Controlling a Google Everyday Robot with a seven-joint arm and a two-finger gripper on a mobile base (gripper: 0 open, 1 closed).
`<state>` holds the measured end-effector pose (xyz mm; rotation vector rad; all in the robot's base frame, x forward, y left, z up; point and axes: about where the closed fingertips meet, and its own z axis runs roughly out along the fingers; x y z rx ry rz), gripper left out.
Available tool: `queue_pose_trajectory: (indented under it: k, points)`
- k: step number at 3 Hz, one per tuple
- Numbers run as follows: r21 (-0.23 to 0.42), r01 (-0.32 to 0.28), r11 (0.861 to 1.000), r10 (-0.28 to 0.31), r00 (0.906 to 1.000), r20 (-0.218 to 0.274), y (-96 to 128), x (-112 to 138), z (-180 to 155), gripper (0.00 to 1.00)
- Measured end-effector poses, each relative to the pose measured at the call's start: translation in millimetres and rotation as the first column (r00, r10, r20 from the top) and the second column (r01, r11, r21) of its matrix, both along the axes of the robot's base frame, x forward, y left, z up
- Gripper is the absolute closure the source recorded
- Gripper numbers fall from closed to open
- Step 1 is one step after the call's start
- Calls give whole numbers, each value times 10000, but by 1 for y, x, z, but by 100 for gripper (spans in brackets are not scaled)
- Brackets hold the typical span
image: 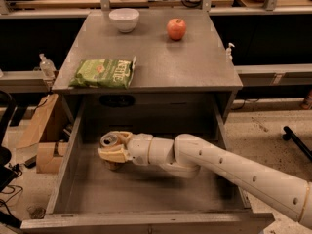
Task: Place orange can into top drawer
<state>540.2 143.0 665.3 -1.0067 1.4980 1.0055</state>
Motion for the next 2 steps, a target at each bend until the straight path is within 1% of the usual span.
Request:
queue_pose_trajectory:
  k: [1, 2]
  points:
    - [10, -45, 10000, 45, 10000, 4, 2, -1, 1, 9]
    - [14, -63, 10000, 63, 10000, 6, 3, -1, 1, 0]
